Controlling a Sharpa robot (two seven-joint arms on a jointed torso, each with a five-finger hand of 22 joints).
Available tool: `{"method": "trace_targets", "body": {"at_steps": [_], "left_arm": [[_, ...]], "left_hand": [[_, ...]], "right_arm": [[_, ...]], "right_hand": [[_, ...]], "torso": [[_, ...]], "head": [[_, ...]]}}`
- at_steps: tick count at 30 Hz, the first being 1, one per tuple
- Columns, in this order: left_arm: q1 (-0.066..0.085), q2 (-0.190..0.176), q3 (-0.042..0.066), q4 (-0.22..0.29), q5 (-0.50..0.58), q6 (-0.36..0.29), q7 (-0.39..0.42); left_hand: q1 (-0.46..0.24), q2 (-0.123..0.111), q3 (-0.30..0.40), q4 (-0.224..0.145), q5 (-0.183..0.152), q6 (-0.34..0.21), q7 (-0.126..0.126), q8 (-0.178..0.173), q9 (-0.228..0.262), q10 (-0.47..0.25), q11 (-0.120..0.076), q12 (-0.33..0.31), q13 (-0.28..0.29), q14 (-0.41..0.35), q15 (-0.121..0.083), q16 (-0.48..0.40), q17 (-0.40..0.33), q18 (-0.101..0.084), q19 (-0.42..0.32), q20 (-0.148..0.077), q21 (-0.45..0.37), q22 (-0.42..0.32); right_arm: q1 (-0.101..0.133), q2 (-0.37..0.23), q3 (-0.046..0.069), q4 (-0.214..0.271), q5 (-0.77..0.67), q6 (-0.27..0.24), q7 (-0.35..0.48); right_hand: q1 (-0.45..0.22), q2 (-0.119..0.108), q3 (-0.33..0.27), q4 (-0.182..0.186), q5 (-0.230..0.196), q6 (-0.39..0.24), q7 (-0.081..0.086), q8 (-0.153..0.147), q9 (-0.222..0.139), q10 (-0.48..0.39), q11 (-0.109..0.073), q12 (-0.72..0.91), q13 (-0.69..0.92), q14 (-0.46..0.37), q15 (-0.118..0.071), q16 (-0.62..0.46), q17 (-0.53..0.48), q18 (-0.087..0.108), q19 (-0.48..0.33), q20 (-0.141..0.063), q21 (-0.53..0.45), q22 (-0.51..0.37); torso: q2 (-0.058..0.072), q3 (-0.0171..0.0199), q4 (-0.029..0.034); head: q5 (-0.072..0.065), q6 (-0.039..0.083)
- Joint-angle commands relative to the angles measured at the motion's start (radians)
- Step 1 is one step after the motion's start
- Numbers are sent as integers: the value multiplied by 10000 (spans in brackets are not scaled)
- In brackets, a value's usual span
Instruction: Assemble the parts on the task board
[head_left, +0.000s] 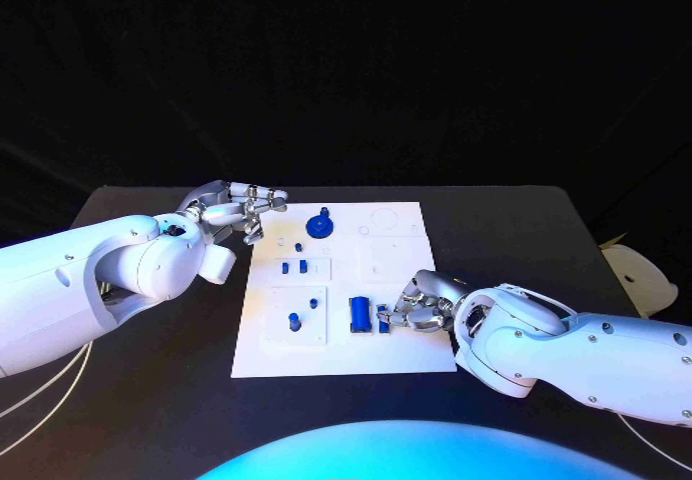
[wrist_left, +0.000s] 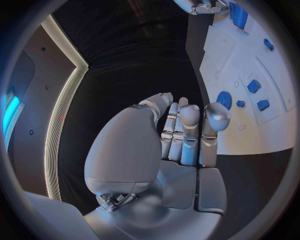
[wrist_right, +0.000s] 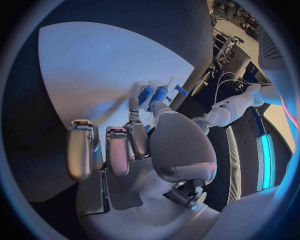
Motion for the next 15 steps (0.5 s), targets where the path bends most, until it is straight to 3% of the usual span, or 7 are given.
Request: {"method": "trace_targets", "body": {"at_steps": [1, 6, 15], "left_arm": [[7, 13, 2, 5, -20, 156, 37], [7, 16, -4, -5, -21, 157, 36], [5, 32, -13, -17, -23, 162, 37]], "left_hand": [[5, 9, -10, 10, 61, -98, 4, 46, -16, -88, -3, 20, 14, -12, 69, 30, -10, 96, 28, 34, -61, -14], [5, 9, -10, 10, 61, -98, 4, 46, -16, -88, -3, 20, 14, -12, 69, 30, -10, 96, 28, 34, -61, -14], [5, 9, -10, 10, 61, -98, 4, 46, -16, -88, -3, 20, 14, -12, 69, 30, -10, 96, 28, 34, -61, -14]], "right_arm": [[-3, -141, 0, 179, -176, 344, 214], [-2, -322, -1, 362, -1, 545, 332], [-16, -401, -4, 431, 202, 814, 413]], "right_hand": [[168, -28, -32, -62, 37, -49, 26, 13, 17, 199, -55, 43, 980, 899, -74, 57, 1919, -86, 390, -78, 26, 2152], [281, -72, -101, -73, 50, -55, 28, 16, 18, 200, -54, 46, 986, 899, -73, 58, 1920, -87, 390, -78, 28, 2152], [367, -87, -144, -81, 82, -50, 24, 25, 22, 199, -56, 41, 987, 899, -73, 57, 1920, -89, 395, -78, 41, 2156]], "torso": [[4, 4, 6], [-8, 1, -19], [-2, -4, 0]], "head": [[21, 4], [31, 9], [9, 24]]}}
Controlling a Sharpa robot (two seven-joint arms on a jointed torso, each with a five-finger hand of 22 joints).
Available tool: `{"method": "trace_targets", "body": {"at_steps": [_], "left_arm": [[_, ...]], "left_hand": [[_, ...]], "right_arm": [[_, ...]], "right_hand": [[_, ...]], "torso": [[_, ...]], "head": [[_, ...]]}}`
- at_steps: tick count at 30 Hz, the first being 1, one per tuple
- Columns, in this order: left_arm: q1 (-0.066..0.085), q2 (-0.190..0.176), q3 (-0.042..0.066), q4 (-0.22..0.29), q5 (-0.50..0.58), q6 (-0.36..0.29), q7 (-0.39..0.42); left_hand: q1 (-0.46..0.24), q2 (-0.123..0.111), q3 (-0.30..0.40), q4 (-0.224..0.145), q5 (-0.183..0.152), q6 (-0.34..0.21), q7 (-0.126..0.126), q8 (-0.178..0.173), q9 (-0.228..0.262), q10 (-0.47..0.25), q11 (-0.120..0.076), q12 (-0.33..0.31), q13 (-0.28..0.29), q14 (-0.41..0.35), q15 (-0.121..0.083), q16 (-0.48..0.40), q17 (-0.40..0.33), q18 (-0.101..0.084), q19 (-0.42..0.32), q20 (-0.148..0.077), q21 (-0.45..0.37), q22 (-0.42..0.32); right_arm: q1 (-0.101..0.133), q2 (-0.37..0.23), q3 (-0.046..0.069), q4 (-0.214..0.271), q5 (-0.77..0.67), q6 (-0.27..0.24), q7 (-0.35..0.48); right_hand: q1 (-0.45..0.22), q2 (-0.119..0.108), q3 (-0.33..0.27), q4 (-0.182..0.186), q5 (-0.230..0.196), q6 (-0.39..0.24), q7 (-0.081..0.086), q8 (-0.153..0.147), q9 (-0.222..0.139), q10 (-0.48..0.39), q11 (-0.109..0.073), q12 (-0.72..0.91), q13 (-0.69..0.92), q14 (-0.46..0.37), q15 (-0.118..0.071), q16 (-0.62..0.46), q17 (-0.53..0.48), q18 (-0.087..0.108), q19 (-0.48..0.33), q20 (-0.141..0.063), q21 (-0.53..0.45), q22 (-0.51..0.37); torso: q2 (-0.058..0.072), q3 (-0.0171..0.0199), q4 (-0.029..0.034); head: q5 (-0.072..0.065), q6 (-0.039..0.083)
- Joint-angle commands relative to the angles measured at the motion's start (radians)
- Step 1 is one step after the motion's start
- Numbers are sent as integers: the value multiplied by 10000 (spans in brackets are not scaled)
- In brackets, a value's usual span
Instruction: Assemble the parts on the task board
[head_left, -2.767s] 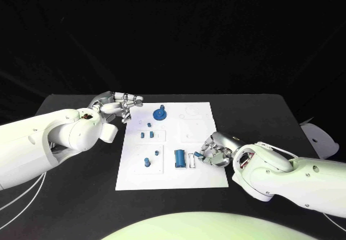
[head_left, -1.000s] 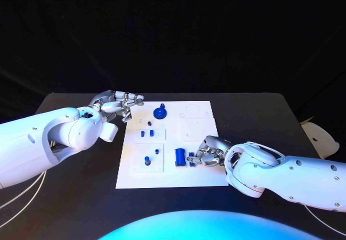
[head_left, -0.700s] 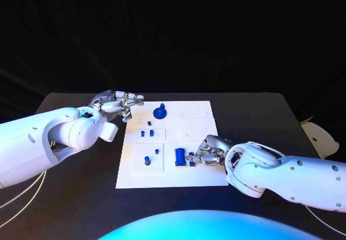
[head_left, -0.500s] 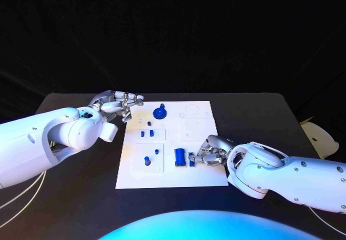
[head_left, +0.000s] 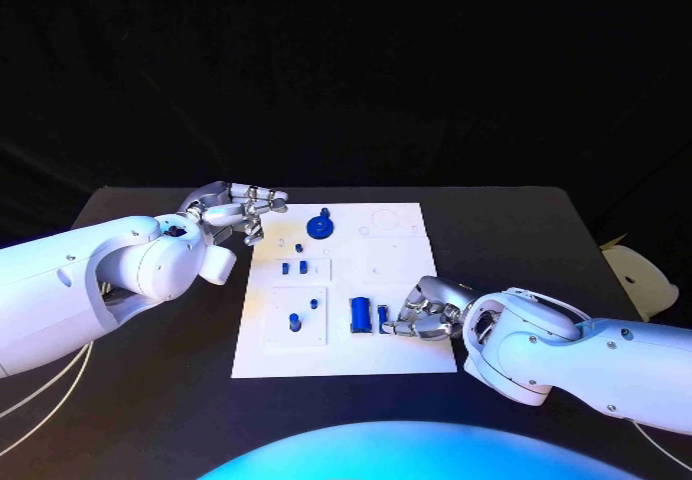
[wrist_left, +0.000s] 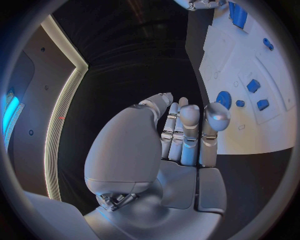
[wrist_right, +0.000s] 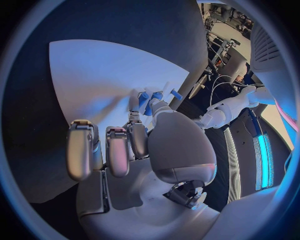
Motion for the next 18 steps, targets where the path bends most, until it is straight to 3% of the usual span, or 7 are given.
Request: {"method": "trace_targets", "body": {"at_steps": [1, 12, 18], "left_arm": [[6, 28, 3, 13, -19, 158, 42], [5, 34, -1, 25, -38, 157, 43], [5, 33, -2, 24, -39, 154, 45]], "left_hand": [[5, 9, -10, 10, 61, -98, 4, 46, -15, -88, -3, 20, 10, -13, 69, 30, -11, 96, 28, 34, -61, -14], [5, 9, -10, 10, 61, -98, 4, 46, -15, -88, -3, 20, 10, -13, 69, 30, -11, 96, 28, 34, -61, -14], [5, 9, -10, 10, 61, -98, 4, 46, -15, -88, -3, 20, 10, -13, 69, 30, -11, 96, 28, 34, -61, -14]], "right_arm": [[-14, 7, -4, -6, 143, 414, 193], [-26, 258, -5, -307, 131, 438, 130], [-32, 375, -5, -502, -22, 337, 10]], "right_hand": [[101, -23, -65, -4, 42, -49, 24, 25, 14, 199, -57, 41, 986, 899, -73, 58, 1921, -90, 394, -78, 41, 2157], [203, 39, -83, 8, 90, -36, 15, 39, 19, 204, -62, 57, 1000, 902, -77, 64, 1932, -91, 397, -80, 48, 2159], [253, 87, -89, 19, 100, -26, 10, 49, 24, 212, -66, 78, 1014, 905, -79, 72, 1946, -95, 405, -82, 71, 2165]], "torso": [[4, -6, 9], [21, -4, 29], [10, -7, 6]], "head": [[-12, 12], [4, 1], [8, -5]]}}
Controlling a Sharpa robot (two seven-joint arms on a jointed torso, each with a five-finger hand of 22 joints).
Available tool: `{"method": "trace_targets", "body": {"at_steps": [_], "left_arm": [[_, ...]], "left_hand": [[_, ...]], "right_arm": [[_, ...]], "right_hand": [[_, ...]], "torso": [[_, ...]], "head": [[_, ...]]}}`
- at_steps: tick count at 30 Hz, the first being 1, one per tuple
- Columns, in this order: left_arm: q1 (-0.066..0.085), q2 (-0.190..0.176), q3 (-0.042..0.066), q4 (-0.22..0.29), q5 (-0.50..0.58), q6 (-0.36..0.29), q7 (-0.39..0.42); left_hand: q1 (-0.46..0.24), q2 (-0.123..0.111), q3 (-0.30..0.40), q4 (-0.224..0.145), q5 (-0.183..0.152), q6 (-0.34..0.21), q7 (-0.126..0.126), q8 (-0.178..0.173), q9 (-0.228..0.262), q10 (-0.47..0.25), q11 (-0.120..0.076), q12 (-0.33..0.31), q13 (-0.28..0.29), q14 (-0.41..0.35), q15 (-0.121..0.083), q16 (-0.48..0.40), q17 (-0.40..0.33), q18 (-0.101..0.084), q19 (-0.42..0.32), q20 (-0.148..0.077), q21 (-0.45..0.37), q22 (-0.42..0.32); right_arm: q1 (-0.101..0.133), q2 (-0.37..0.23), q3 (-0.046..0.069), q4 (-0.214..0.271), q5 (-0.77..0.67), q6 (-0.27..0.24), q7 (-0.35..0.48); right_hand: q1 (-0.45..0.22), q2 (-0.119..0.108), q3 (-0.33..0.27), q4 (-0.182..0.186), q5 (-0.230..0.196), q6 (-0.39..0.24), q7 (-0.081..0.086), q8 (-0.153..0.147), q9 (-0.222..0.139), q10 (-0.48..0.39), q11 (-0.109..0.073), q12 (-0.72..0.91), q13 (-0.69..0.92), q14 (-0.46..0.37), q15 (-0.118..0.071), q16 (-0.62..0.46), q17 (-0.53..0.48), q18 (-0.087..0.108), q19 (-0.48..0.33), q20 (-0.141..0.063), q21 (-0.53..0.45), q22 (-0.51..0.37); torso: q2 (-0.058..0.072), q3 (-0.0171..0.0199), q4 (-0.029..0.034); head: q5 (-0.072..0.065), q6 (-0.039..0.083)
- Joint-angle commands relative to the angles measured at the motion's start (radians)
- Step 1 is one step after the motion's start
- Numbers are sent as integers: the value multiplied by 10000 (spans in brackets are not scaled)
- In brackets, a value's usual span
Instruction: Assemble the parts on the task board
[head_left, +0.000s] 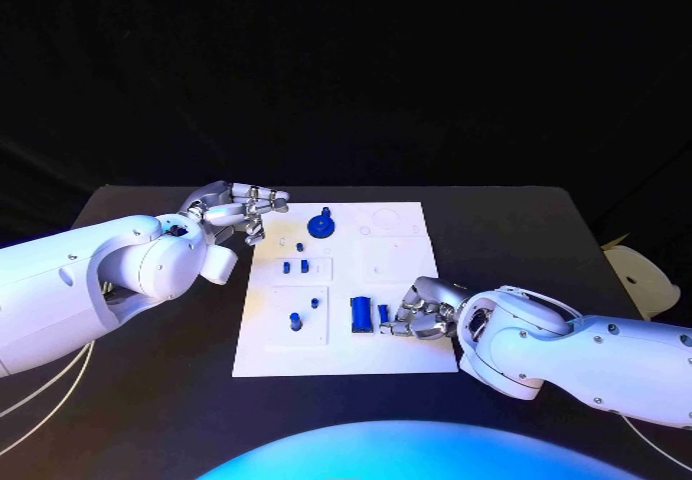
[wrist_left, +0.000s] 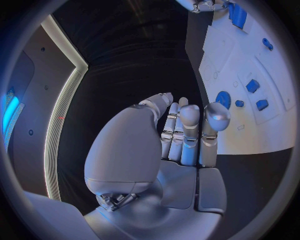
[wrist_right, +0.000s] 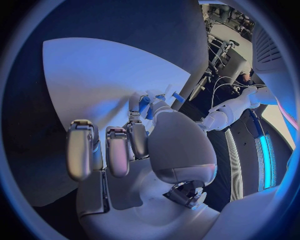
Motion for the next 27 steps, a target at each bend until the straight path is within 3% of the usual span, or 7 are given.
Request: {"method": "trace_targets", "body": {"at_steps": [1, 12, 16, 21, 24, 27], "left_arm": [[7, 21, 6, 19, -30, 149, 48], [7, 18, 5, 13, -30, 152, 44], [7, -2, 4, 23, -38, 138, 39], [5, -33, -13, 24, -49, 110, 90], [1, 2, -36, 1, 61, -104, 430], [-7, 69, -54, -68, 539, -321, 969]], "left_hand": [[5, 9, -10, 10, 61, -98, 4, 46, -15, -88, -3, 20, 12, -12, 69, 30, -11, 96, 27, 34, -61, -13], [5, 9, -10, 10, 61, -98, 4, 46, -15, -88, -3, 20, 12, -12, 69, 30, -11, 96, 27, 34, -61, -13], [5, 9, -10, 10, 61, -98, 4, 46, -15, -88, -3, 20, 12, -12, 69, 30, -11, 96, 27, 34, -61, -13], [15, 20, -4, 7, 64, -110, 7, 53, -16, -117, 0, 49, 16, -16, 71, 34, -17, 93, 37, 35, -56, -5], [28, 31, 0, 1, 64, -93, 2, 70, -12, -96, -9, 82, 26, -15, 67, 35, -26, 86, 60, 34, -29, 21], [53, 47, 6, -14, 64, -43, -19, 116, 2, -31, -32, 172, 52, -27, 52, 23, -73, 85, 73, 26, -20, 32]], "right_arm": [[-14, 53, -2, -107, -191, 85, -71], [-15, 123, 0, -245, -270, 18, -9], [-10, -76, 15, -9, -386, -531, 283], [243, -429, 61, 111, 310, -1414, 1504], [495, -527, 71, -80, 1252, -1757, 2519], [788, -563, 77, -470, 2728, -2020, 3800]], "right_hand": [[105, 23, -60, -8, 63, -21, 7, 53, 17, 215, -68, 47, 1021, 906, -81, 35, 1951, -95, 405, -82, 71, 2158], [183, 28, -88, -18, 56, -15, -1, 66, 24, 221, -76, 60, 1031, 908, -86, 40, 1959, -95, 406, -85, 74, 2159], [170, 29, -120, 12, 51, -24, 10, 65, 24, 203, -70, 7, 1001, 894, -85, 4, 1900, -82, 382, -86, 7, 2142], [226, -77, -322, 70, 157, -332, 133, -100, -48, 112, 22, -191, 900, 857, -27, -91, 1752, -41, 291, -56, -228, 2080], [342, -251, -497, 51, 176, -843, 342, -401, -184, -98, 189, -642, 653, 749, 97, -358, 1349, 69, 52, 18, -853, 1915], [588, -207, -636, 33, 158, -1232, 552, -691, -334, -472, 395, -1428, 211, 559, 273, -847, 670, 262, -386, 177, -1984, 1611]], "torso": [[-5, -3, -14], [-6, 1, -9], [-6, 9, 1], [-56, -1, -7], [-96, -14, 6], [-170, -27, 27]], "head": [[-6, 3], [-5, 18], [-12, 54], [7, 101], [-15, 132], [-20, 210]]}}
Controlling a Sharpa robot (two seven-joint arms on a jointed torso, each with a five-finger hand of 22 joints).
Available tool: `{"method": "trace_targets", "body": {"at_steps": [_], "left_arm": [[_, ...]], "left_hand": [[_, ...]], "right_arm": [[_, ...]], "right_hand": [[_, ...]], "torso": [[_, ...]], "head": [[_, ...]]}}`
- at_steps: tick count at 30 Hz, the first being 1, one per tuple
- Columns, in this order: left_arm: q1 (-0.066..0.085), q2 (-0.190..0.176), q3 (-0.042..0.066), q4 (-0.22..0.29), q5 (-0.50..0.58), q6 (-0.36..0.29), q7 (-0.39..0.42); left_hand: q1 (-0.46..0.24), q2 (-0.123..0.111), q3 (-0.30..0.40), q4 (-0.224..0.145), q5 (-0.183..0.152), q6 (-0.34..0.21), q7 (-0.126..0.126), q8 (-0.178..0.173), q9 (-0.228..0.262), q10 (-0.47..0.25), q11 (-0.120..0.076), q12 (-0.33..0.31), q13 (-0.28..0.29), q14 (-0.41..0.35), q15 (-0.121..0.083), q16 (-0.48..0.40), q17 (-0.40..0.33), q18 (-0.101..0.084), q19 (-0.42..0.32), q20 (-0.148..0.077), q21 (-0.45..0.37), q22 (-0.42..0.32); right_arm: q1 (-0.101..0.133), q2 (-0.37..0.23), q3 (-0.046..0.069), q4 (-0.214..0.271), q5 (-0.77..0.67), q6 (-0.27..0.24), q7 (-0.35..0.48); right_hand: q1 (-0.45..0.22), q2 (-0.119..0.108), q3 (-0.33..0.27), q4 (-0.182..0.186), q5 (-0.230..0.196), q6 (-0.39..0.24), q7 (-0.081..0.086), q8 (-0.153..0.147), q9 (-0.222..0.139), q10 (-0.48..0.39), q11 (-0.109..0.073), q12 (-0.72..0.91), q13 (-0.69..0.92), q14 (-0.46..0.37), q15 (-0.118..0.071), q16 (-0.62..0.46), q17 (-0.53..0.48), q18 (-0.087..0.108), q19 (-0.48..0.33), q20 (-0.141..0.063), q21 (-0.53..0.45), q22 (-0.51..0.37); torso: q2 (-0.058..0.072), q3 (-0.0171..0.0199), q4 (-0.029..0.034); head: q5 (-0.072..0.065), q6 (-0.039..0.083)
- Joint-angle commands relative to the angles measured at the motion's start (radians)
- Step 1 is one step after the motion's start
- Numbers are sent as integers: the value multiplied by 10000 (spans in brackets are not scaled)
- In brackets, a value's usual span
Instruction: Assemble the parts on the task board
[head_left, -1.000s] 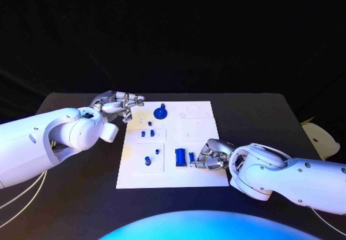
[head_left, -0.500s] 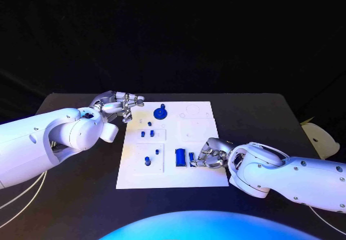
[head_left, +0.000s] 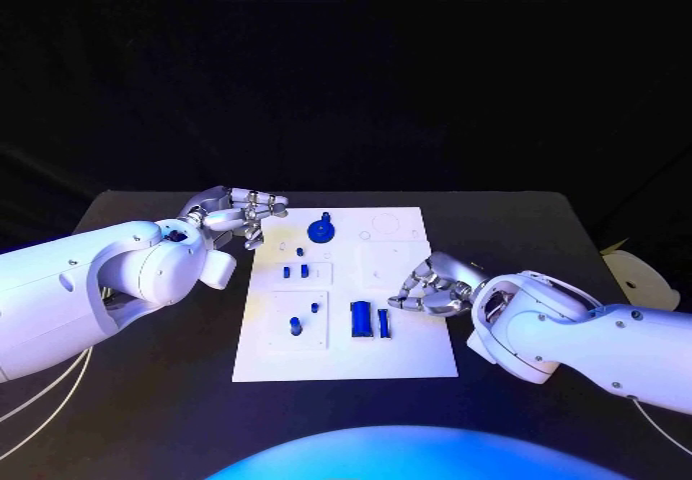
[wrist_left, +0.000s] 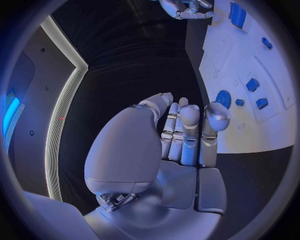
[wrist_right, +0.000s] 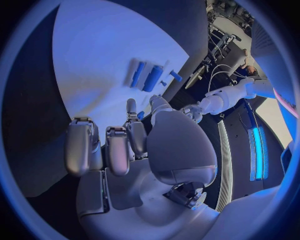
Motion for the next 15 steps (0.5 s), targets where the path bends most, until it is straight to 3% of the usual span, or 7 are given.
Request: {"method": "trace_targets", "body": {"at_steps": [1, 6, 8, 9, 10, 13, 15], "left_arm": [[0, 89, -3, -72, 670, -306, 970], [-7, 223, -13, -308, 1324, -365, 1486], [-13, 299, -15, -424, 1556, -376, 1665], [-16, 346, -15, -496, 1667, -386, 1747], [-19, 399, -16, -576, 1769, -401, 1819], [-30, 585, -17, -834, 2039, -430, 1984], [-48, 828, -17, -1163, 2349, -426, 2145]], "left_hand": [[47, 47, 2, -10, 63, 2, -59, 62, 4, 48, -34, 67, 14, -42, 50, 6, -63, 90, 24, -11, -39, -11], [-60, 2, -73, 57, 51, -1, -72, 88, 5, 22, -39, 132, 23, -225, 59, -157, -357, 150, -188, -7, -308, -252], [-108, -44, -161, 98, 43, -46, -74, 108, -1, -55, -43, 204, 23, -965, 77, -907, -1577, 341, -888, 20, -1182, -1017], [-151, -48, -204, 137, 37, -54, -73, 119, -1, -88, -19, 227, 21, -1209, 99, -1112, -1809, 461, -1330, 36, -1744, -1513], [-204, -66, -268, 185, 30, -68, -54, 130, -3, -145, -8, 239, 11, -1550, 147, -1347, -1925, 638, -2055, 66, -2646, -2284], [-288, -124, -541, 316, 0, -178, 38, 140, -23, -481, 125, 161, -124, -2725, 348, -2481, -2535, 700, -3192, 267, -4060, -3194], [-318, -94, -879, 460, -7, -379, 111, 91, -85, -765, 381, 18, -336, -3591, 612, -4129, -3410, 624, -4042, 578, -5390, -3992]], "right_arm": [[231, 3, 3, -424, 2468, -872, 2581], [545, 221, 4, -1333, 4652, -899, 4221], [629, 393, 4, -1807, 5583, -793, 4899], [667, 511, 5, -2093, 6118, -711, 5258], [699, 640, 5, -2386, 6647, -623, 5586], [760, 984, 6, -3130, 7851, -355, 6322], [799, 1345, 17, -3857, 8781, -23, 7002]], "right_hand": [[256, 68, -139, -24, 42, -208, 124, -170, -93, -326, 112, -698, 106, 504, 125, -408, 549, 279, -354, 101, -886, 1558], [682, 217, -251, -121, 27, -194, 176, -197, -134, -1041, 171, -2178, -784, 139, 179, -1408, -643, 586, -1026, 198, -2667, 1019], [1003, 337, -251, -202, -11, -345, 264, -220, -143, -2312, 252, -4779, -2391, -573, 251, -3211, -2594, 996, -2101, 265, -5362, 119], [1197, 405, -217, -253, -65, -457, 326, -239, -145, -2914, 312, -5933, -3159, -1068, 310, -4516, -3893, 1243, -2831, 318, -7147, -539], [1359, 437, -189, -293, -113, -594, 395, -273, -155, -3206, 385, -6433, -3559, -1599, 384, -5962, -5272, 1332, -3228, 384, -8062, -961], [1754, 448, -104, -340, -385, -1008, 689, -407, -270, -3588, 646, -7474, -4714, -2142, 651, -8121, -6691, 1318, -3687, 650, -9099, -1851], [1992, 486, -79, -299, -690, -1158, 826, -462, -475, -3688, 902, -8491, -6169, -2472, 940, -9799, -7542, 1342, -4097, 934, -10144, -2857]], "torso": [[-123, -28, 32], [-234, -54, 11], [-285, -65, -17], [-312, -71, -36], [-344, -79, -59], [-447, -98, -104], [-540, -95, -122]], "head": [[-38, 108], [-56, 387], [-90, 562], [-92, 625], [-82, 704], [-108, 1016], [-153, 1330]]}}
